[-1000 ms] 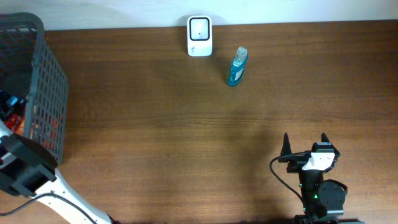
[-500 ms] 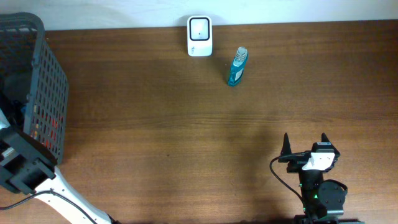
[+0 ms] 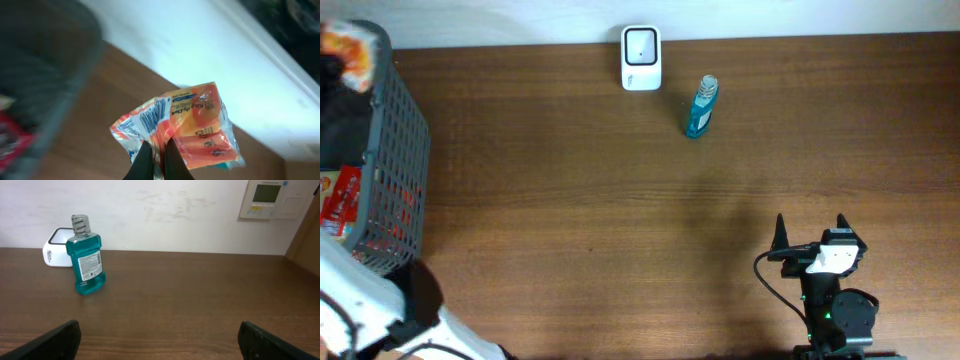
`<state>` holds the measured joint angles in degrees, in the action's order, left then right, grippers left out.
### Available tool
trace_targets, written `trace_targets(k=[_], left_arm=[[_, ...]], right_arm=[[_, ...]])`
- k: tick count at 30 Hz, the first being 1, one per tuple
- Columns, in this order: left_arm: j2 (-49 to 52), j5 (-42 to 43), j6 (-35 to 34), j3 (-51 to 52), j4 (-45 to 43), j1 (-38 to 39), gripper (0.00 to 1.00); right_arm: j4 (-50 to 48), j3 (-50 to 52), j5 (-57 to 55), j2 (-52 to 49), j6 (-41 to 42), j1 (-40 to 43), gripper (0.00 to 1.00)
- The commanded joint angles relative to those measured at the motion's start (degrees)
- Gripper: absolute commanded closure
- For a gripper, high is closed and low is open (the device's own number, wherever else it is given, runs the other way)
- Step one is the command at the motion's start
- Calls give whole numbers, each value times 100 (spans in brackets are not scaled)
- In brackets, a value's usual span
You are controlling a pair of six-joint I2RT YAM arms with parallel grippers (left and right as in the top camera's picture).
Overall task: Scan the item barcode
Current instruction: 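Grasp the small orange snack box in the basket with the left gripper, then place the orange snack box on the table center with the left gripper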
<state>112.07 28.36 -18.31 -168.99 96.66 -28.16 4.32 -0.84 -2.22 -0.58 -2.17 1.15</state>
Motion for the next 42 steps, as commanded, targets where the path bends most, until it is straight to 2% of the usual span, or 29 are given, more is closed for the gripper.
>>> trace_targets(k=[1, 2, 4, 6, 7, 9, 11, 13, 14, 15, 16, 18, 21, 23, 42], left_arm=[[-68, -35, 173, 68, 7, 1390, 100], [-44, -470, 173, 367, 7, 2107, 100], [-44, -1287, 168, 1123, 7, 2953, 100], [-44, -2116, 98, 2767, -120, 3963, 100], [-44, -2227, 103, 3587, -413, 4282, 100], [-42, -2221, 96, 5982, -2249, 4964, 100], [-42, -2227, -4, 7501, -3950, 5211, 100], [-42, -2245, -4, 8177, -4837, 5243, 100], [-42, -2245, -4, 8415, -5080, 5243, 88], [-42, -2245, -4, 8439, -5097, 5239, 63], [-44, -2243, -4, 8435, -5128, 5239, 1], [-61, -2216, -4, 8209, -5060, 5239, 1], [-422, -2218, -4, 7141, -4236, 5069, 1], [-710, -2221, -4, 6863, -4028, 4999, 1], [-796, -2223, -4, 6863, -3738, 5001, 1]], right_arm=[[20, 52, -4, 37, -42, 37, 2], [20, 52, -4, 37, -42, 37, 2], [20, 52, -4, 37, -42, 37, 1], [20, 52, -4, 37, -42, 37, 1], [20, 52, -4, 37, -42, 37, 2], [20, 52, -4, 37, -42, 37, 1], [20, 52, -4, 37, -42, 37, 2], [20, 52, -4, 37, -42, 37, 2], [20, 52, -4, 37, -42, 37, 1], [20, 52, -4, 37, -42, 37, 1], [20, 52, -4, 37, -42, 37, 2], [20, 52, -4, 37, -42, 37, 2], [20, 52, -4, 37, -42, 37, 1], [20, 52, -4, 33, -42, 37, 1], [20, 52, -4, 28, -42, 37, 2]])
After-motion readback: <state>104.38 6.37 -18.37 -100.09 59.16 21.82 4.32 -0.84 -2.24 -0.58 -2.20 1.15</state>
